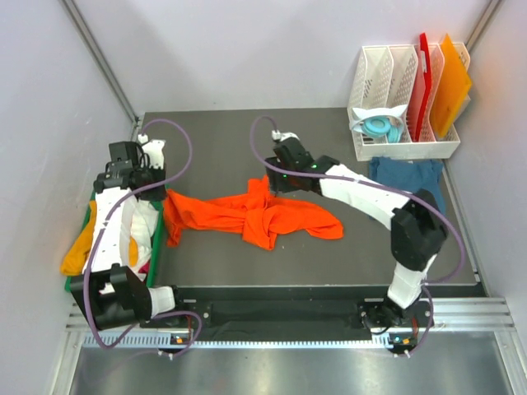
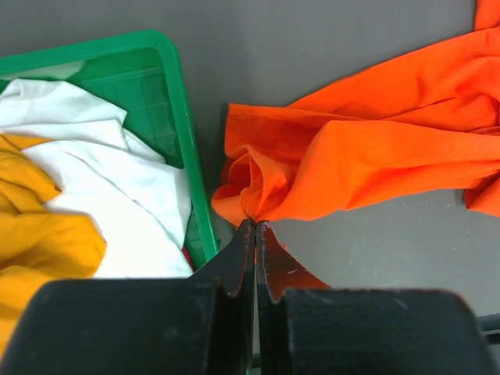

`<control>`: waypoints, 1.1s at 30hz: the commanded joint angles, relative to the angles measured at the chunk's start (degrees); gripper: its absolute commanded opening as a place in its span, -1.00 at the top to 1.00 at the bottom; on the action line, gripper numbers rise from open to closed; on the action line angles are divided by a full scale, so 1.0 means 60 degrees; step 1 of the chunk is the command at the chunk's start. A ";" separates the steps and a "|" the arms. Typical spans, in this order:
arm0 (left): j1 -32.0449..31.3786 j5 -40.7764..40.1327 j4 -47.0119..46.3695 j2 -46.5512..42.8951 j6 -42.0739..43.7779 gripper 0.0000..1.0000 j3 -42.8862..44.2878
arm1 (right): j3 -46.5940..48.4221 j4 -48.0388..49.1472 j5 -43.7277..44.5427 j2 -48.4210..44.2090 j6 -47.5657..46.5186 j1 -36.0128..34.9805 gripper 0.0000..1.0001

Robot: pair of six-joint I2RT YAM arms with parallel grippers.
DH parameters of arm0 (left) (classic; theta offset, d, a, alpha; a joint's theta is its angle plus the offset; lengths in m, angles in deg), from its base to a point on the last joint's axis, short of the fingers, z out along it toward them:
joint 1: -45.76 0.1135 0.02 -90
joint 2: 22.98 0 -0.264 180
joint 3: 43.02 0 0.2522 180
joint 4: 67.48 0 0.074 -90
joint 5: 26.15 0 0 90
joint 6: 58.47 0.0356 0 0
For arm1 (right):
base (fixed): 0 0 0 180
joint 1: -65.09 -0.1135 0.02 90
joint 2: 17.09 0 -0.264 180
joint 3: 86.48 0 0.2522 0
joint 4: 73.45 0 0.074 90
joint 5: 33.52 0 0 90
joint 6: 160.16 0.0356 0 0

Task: Fold and stack the t-shirts
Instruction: Grap the side of the flattened tshirt closest away from the robot with both arms

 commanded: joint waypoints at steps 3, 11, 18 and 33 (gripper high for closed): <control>-0.0032 0.0234 -0.0406 -0.0091 -0.0150 1.00 -0.0170 | 0.2078 0.0278 -0.0235 0.1446 -0.0159 -0.0420 -0.18; -0.0047 0.0087 -0.0406 -0.0296 -0.0061 1.00 -0.0491 | 0.2562 0.0423 -0.0456 0.2867 0.0002 -0.0435 -0.16; -0.0032 0.0072 -0.0421 -0.0472 -0.0150 1.00 -0.0785 | 0.3411 0.0366 -0.0017 0.3937 0.0017 -0.0420 -0.05; -0.0032 -0.0117 -0.0420 -0.1073 -0.0061 1.00 -0.1049 | 0.2388 0.0526 0.1505 0.2988 0.0164 -0.0245 1.00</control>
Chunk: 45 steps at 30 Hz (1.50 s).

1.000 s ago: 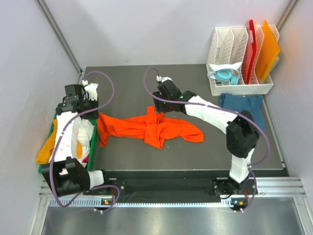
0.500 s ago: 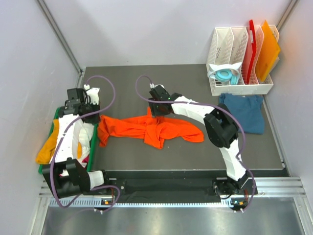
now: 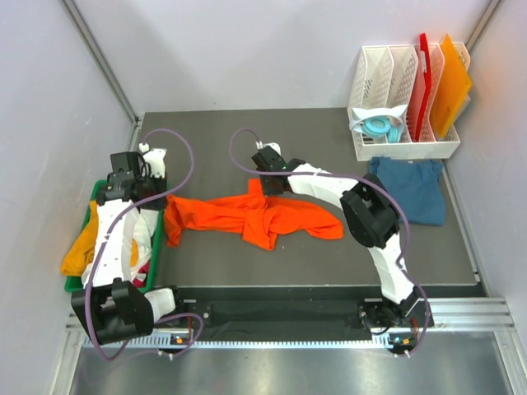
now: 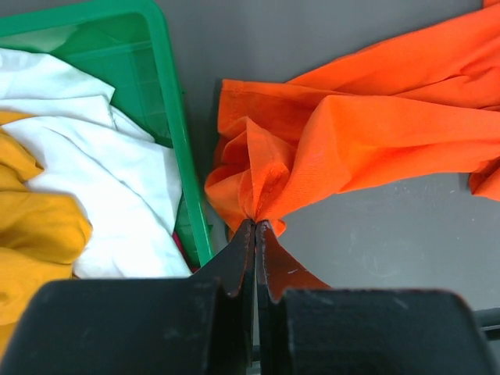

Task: Fold and stack the t-shirts
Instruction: Grap the side of the flattened tshirt closest away from the robot with both arms

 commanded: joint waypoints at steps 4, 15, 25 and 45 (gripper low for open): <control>-0.0007 -0.0228 -0.0388 -0.0272 -0.0278 1.00 0.0106 | -0.0970 0.0428 0.1272 -0.2424 -0.0150 0.0467 1.00; -0.0021 0.0108 -0.0755 -0.0111 -0.0688 1.00 0.0371 | -0.0825 -0.0669 0.0235 -0.4274 -0.0663 0.1113 0.19; -0.0021 -0.0037 -0.0697 -0.0213 -0.0513 1.00 -0.0054 | -0.0271 -0.0303 0.0774 -0.1887 -0.0459 0.0043 -0.33; -0.0021 -0.0272 -0.0608 -0.0404 -0.0658 1.00 -0.0391 | 0.0728 -0.0377 0.0629 0.0708 -0.0313 0.0306 -0.25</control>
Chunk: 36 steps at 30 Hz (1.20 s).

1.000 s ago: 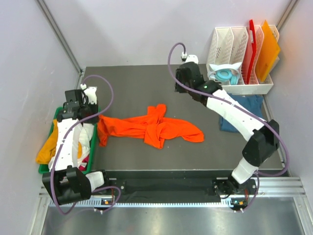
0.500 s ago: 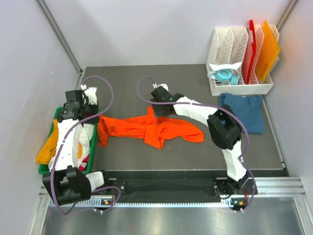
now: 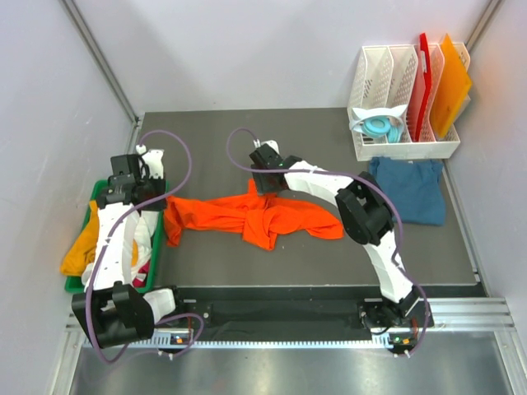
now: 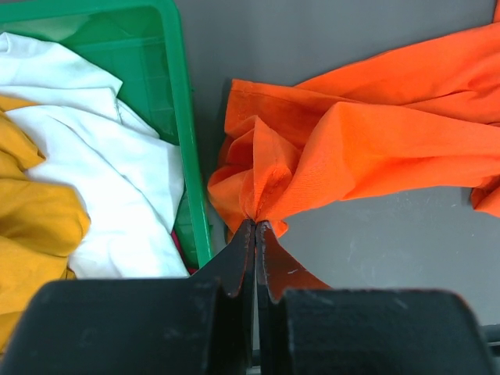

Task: Fold and stack the t-shirts
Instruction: Grap the side of the flattened tshirt closest away from the robot with both arms

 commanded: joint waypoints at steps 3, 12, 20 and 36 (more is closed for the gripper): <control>-0.0007 0.0052 -0.0277 -0.0116 -0.0193 1.00 -0.0074 | -0.0078 0.0035 -0.0174 0.0381 0.0303 0.0325 -0.16; -0.0036 -0.0006 -0.0350 -0.0101 -0.0251 1.00 -0.0074 | -0.1189 0.0429 0.0250 -0.0613 0.0392 0.0355 1.00; -0.0021 -0.0768 -0.0599 0.0235 -0.0602 1.00 0.1999 | -0.0418 -0.0316 0.1335 -0.4757 -0.0354 0.1715 1.00; -0.0021 -0.0458 -0.1023 0.0280 -0.1117 1.00 0.2082 | -0.4786 -0.1255 0.1789 -1.0280 0.0171 0.2391 1.00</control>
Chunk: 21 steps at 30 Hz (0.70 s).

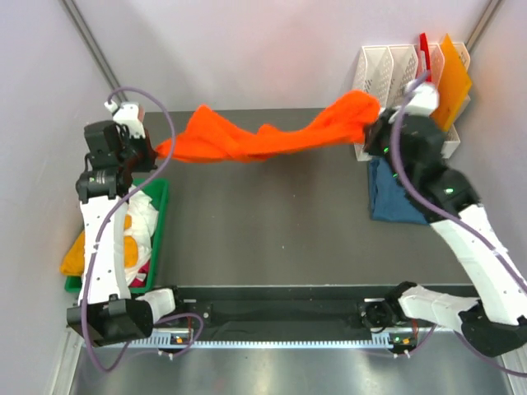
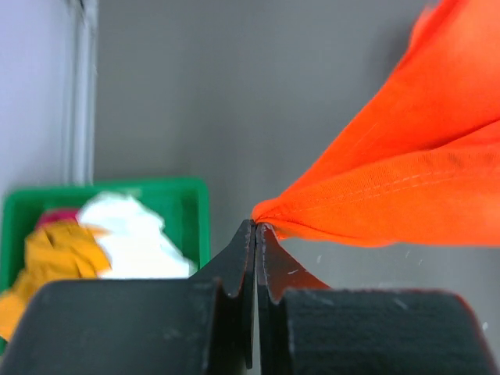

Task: Fold and stack the t-shirts
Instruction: Grap the side of the flattened tshirt closest away from the robot with both arms

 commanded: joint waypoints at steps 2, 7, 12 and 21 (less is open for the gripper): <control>0.0124 -0.1018 -0.0365 0.0010 0.0553 1.00 -0.1913 | -0.3328 -0.0635 0.0496 -0.0204 0.0660 0.0081 1.00; 0.0110 -0.1326 -0.0454 0.0258 0.0584 1.00 -0.0954 | -0.2367 -0.0912 0.0744 -0.0279 0.0194 0.0374 1.00; 0.0125 -0.1399 -0.0366 0.1295 0.0437 1.00 0.1156 | 0.0693 -0.1322 0.0833 0.0816 -0.0832 0.0783 1.00; 0.0125 -0.1810 0.0309 0.2328 0.0114 1.00 0.5730 | 0.5678 -0.2421 0.0774 0.1979 -0.1229 0.0975 1.00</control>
